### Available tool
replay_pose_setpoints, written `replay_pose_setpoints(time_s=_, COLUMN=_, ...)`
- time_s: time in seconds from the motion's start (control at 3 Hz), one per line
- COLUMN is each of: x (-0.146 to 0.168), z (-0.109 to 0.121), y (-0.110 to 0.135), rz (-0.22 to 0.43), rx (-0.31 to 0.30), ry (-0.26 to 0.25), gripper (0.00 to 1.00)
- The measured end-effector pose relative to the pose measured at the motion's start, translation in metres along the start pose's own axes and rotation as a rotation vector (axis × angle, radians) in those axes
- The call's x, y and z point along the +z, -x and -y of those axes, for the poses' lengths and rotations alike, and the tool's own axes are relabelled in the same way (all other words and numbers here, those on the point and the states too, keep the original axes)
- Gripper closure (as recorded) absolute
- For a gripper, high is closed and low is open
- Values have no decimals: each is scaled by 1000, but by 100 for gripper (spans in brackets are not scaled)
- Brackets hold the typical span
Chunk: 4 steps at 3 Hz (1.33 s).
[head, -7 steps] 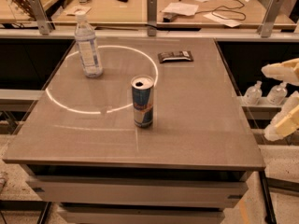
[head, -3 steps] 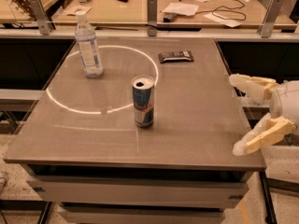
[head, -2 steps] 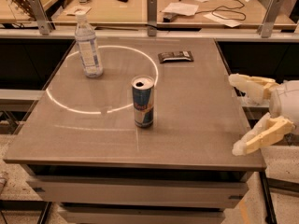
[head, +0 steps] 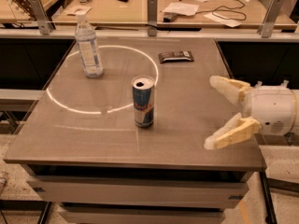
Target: Move redbull can near rxbar chocolate
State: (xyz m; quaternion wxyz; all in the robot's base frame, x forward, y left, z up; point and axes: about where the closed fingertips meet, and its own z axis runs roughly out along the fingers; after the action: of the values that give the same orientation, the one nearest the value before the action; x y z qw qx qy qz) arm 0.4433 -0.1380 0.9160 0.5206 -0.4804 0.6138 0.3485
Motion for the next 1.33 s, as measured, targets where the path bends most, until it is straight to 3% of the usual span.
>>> replay_pose_setpoints(time_s=0.67, x=52, z=14, y=-21, rz=50, rx=25, ry=24, gripper=0)
replay_pose_setpoints(time_s=1.33, x=95, z=8, y=-16, rz=95, rx=15, ry=90, gripper=0)
